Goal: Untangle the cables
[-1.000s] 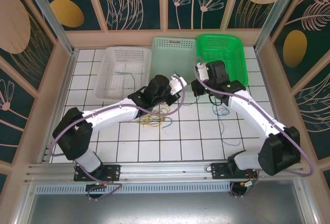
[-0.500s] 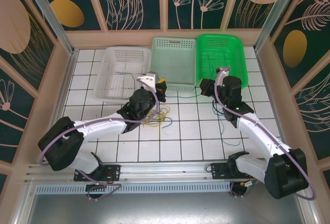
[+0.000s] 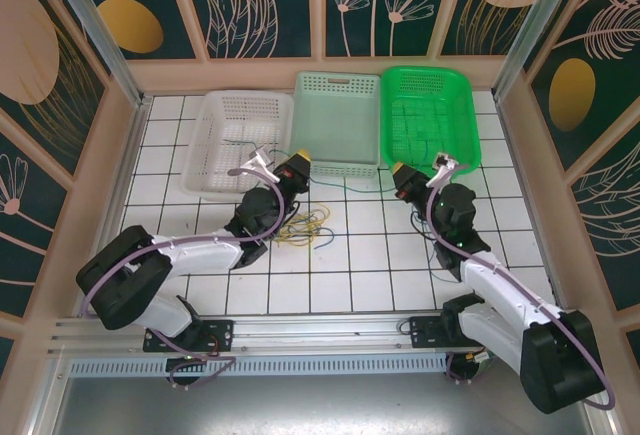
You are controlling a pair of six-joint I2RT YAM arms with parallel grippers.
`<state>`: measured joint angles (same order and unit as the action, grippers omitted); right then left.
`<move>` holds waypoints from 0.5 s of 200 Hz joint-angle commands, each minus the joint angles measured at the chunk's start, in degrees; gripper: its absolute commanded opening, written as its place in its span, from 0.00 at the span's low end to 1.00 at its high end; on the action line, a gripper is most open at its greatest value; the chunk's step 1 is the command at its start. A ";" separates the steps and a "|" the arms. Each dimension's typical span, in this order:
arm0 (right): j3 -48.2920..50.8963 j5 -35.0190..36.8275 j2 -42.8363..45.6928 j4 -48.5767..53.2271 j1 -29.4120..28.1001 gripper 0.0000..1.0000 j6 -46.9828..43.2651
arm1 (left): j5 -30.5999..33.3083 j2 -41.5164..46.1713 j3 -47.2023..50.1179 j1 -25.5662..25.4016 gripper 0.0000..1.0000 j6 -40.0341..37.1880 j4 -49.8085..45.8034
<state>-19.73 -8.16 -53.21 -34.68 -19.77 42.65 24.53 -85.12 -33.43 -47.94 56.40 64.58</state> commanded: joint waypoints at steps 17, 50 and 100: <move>3.31 7.53 4.14 -9.28 -0.16 0.00 7.17 | 2.60 -2.84 4.55 0.58 0.00 12.62 14.68; 3.03 8.75 5.16 -10.05 -0.05 0.00 11.04 | 1.54 -3.29 4.21 0.59 0.00 13.10 14.99; -9.54 4.12 -2.34 3.51 -0.18 0.00 1.45 | 2.95 1.62 4.51 0.60 0.07 7.32 6.65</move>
<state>-21.28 -3.18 -52.03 -37.43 -19.99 50.35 24.34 -88.05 -29.23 -47.94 66.67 74.52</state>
